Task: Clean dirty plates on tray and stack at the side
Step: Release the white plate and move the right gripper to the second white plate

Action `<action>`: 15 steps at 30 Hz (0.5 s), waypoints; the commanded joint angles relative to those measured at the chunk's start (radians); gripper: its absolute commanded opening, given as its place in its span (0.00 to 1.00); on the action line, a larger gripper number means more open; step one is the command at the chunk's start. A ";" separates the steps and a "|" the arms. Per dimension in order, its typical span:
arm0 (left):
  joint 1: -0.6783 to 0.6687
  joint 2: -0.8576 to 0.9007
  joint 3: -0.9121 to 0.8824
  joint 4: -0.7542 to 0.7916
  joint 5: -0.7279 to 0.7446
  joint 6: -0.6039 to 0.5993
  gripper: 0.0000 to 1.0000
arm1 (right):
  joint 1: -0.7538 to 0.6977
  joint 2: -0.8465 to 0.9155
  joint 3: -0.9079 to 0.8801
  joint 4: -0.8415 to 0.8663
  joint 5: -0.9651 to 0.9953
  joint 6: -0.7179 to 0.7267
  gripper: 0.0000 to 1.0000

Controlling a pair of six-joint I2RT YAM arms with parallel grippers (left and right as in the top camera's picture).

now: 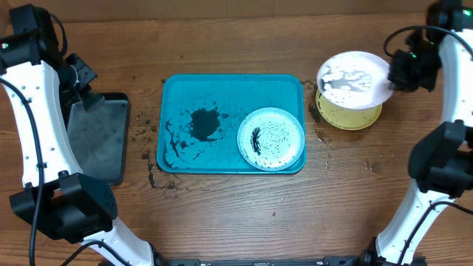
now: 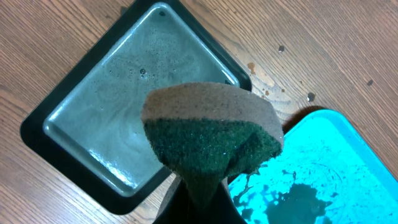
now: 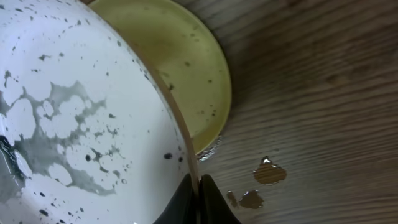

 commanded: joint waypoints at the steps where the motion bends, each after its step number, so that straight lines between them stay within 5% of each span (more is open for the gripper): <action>1: -0.003 -0.001 0.001 0.004 0.008 0.020 0.04 | -0.039 -0.052 -0.085 0.041 -0.051 0.010 0.04; 8: -0.003 -0.001 0.001 0.005 0.008 0.020 0.04 | -0.035 -0.052 -0.256 0.155 -0.046 0.014 0.04; 11: -0.003 -0.001 0.001 0.005 0.008 0.020 0.04 | -0.034 -0.052 -0.290 0.187 -0.047 0.019 0.49; 15: -0.003 -0.001 0.001 0.004 0.008 0.020 0.04 | -0.031 -0.053 -0.281 0.173 -0.120 0.017 0.56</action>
